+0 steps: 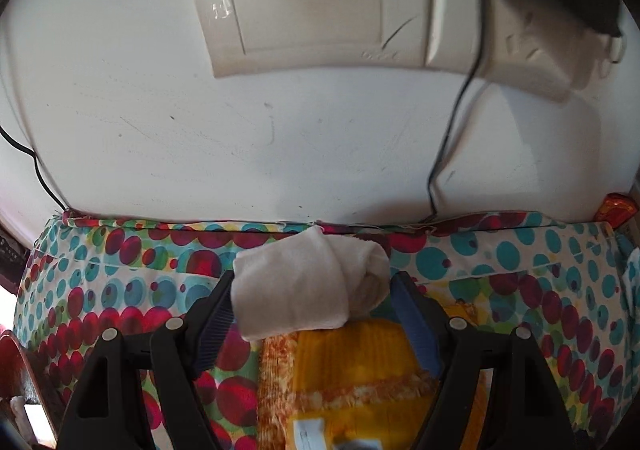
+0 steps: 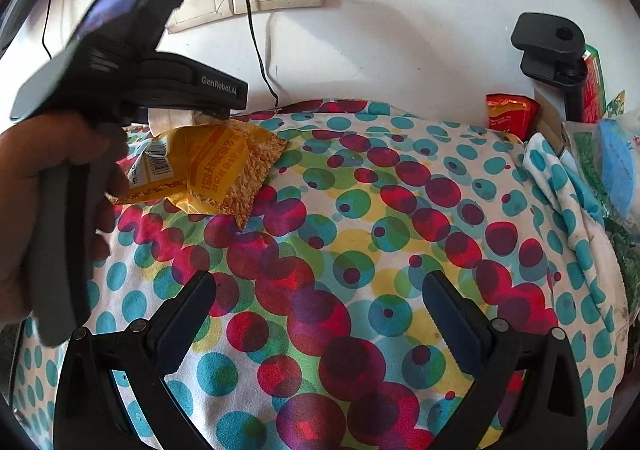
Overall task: Organize objects
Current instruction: 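Grasp the white tissue bundle with the left gripper, then carry the tissue bundle with the left gripper into the red tray and release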
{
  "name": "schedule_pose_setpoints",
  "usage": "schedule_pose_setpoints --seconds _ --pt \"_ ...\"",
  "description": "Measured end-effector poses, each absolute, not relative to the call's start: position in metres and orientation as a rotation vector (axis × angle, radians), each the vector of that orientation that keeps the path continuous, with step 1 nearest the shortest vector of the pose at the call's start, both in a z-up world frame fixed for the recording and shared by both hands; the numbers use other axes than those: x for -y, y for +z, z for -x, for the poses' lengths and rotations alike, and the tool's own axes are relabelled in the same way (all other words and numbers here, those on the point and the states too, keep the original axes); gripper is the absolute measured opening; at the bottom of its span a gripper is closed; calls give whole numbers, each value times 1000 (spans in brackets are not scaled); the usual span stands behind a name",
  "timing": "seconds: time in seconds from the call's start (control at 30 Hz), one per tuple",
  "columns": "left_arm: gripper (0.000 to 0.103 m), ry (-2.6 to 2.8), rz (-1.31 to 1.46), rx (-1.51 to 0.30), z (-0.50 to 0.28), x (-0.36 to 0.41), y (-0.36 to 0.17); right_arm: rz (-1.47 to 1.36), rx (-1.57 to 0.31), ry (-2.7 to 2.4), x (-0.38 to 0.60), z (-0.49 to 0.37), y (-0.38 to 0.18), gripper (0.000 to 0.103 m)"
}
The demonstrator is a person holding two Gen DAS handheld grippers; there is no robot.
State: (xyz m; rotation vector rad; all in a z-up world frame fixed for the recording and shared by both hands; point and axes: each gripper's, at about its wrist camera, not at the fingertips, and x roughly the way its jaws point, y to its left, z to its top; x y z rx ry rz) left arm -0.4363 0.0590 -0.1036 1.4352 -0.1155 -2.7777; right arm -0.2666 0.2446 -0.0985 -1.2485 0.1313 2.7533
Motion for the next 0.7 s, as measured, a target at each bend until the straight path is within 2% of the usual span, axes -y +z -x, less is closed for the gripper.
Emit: schedule_pose_setpoints --seconds 0.13,0.17,0.2,0.3,0.57,0.7 --pt "76 -2745 -1460 19 445 -45 -112 1253 -138 2756 -244 267 -97 103" --pt "57 -2755 -1456 10 445 -43 -111 1253 -134 2756 -243 267 -97 103" --pt "45 -2763 -1459 19 444 -43 -111 1252 -134 2752 -243 267 -98 103" --pt "38 -2805 -1431 29 437 -40 -106 1253 -133 2752 -242 268 -98 103" --pt "35 -2865 -1289 -11 390 -15 -77 1238 -104 2734 -240 267 -96 103" --pt "35 -2877 -1250 -115 345 7 -55 1243 -83 2724 -240 267 -96 103"
